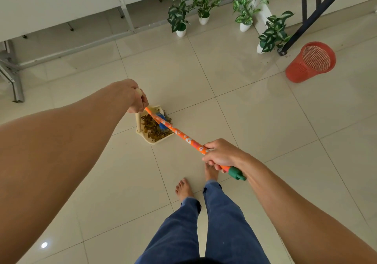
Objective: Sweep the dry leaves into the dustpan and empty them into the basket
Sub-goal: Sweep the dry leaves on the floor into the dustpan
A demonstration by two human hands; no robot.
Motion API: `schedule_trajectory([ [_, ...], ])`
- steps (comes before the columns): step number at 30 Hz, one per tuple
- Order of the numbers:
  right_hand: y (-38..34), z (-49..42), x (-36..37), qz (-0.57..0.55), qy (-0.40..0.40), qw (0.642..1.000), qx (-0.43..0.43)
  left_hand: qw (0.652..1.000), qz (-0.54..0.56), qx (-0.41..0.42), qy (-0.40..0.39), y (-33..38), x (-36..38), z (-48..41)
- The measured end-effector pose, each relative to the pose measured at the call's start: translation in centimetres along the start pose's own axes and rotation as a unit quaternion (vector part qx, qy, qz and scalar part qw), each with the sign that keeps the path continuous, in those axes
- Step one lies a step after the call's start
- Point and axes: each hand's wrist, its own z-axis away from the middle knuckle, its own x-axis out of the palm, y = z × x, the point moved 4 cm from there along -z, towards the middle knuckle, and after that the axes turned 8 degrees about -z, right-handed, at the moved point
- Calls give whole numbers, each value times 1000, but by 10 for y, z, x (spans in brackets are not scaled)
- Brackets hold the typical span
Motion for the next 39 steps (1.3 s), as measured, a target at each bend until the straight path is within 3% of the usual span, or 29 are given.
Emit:
schedule_trajectory([
  [4,-2,22,-19,4,8,1000,-16,1000,-5,-7,4,7,-9,-3],
  [10,-4,0,-2,109,75,991,-11,1000,-8,-9,4,7,-23,-5],
  [16,-14,1,-4,14,-1,1000,-3,1000,-15,5,8,0,-34,6],
  [25,-17,-6,0,106,75,991,-20,1000,-16,-10,-20,-9,-33,-3],
  [31,-20,-1,4,12,18,1000,-4,1000,-12,-12,-17,-13,-31,-2],
  [39,-43,44,-38,52,40,997,-44,999,15,-16,-25,-24,-60,6],
])
